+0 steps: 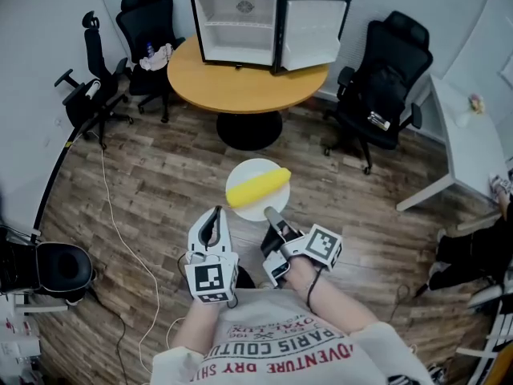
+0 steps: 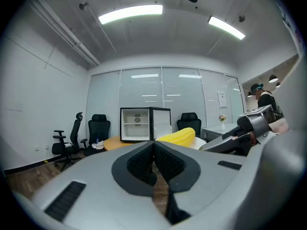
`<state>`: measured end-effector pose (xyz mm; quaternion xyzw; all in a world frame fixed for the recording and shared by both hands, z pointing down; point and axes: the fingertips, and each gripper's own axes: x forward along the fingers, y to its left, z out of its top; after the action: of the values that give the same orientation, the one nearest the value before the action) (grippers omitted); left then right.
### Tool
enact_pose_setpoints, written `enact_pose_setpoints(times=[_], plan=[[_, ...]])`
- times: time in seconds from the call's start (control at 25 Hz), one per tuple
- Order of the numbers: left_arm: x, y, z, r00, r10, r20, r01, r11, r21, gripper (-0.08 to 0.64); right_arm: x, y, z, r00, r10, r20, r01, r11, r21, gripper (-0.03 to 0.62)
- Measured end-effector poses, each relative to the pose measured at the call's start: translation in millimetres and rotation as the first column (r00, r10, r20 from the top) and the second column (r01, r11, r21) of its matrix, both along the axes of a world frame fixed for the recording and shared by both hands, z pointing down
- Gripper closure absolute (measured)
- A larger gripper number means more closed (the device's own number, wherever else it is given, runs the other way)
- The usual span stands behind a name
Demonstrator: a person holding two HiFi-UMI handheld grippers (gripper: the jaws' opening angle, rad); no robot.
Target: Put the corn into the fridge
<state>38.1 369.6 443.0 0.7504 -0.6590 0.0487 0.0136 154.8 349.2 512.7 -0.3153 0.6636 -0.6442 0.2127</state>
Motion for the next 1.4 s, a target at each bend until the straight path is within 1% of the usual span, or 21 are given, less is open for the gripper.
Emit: enact_pose_setpoints(times=[0.24,0.36,0.52,0.68,0.84,1.04,1.2,1.4], plan=[[-10.0,-26.5,7.6,1.0,-0.001,-0.014,0.001,1.0,0.001,0.529,-7.5,-25.1,8.9,1.0,0.001,-0.014,-0.001,1.0,-0.004,0.555],[-23.8,-53.9,5.8,1.0,0.011,-0.019,-0.01,1.0,0.008,0.529,-17.9,-48.0,8.5,1.0,0.016,-0.014,-0.016,1.0,-0.003,0.555],[-47.5,-99.4,-3.7,0.999,0.043,-0.019,-0.042,0.999,0.027,0.529,-33.7,-88.1,6.8,0.998,0.061,-0.02,-0.061,0.998,0.002,0.555],[-77.2,-148.2,-8.1,0.996,0.083,-0.022,-0.083,0.996,0.027,0.529,-60.9,-129.3,2.5,0.995,0.101,-0.013,-0.101,0.995,0.002,0.554],[-117.5,-197.9,-13.4,0.992,0.115,-0.044,-0.114,0.993,0.029,0.529,-95.4,-171.8,-3.4,0.99,0.138,-0.018,-0.138,0.99,0.011,0.555],[-160.4,-256.5,-18.2,0.985,0.17,-0.027,-0.169,0.985,0.032,0.529,-140.1,-225.8,-3.4,0.983,0.185,-0.023,-0.185,0.983,0.008,0.554],[-187.6,-287.8,-19.5,0.98,0.197,-0.031,-0.197,0.98,0.031,0.53,-171.4,-255.5,-2.6,0.979,0.2,-0.028,-0.2,0.98,0.004,0.554],[-205.6,-315.3,-18.2,0.977,0.208,-0.039,-0.207,0.978,0.022,0.529,-191.9,-283.4,-0.1,0.977,0.212,-0.024,-0.212,0.977,-0.021,0.554]])
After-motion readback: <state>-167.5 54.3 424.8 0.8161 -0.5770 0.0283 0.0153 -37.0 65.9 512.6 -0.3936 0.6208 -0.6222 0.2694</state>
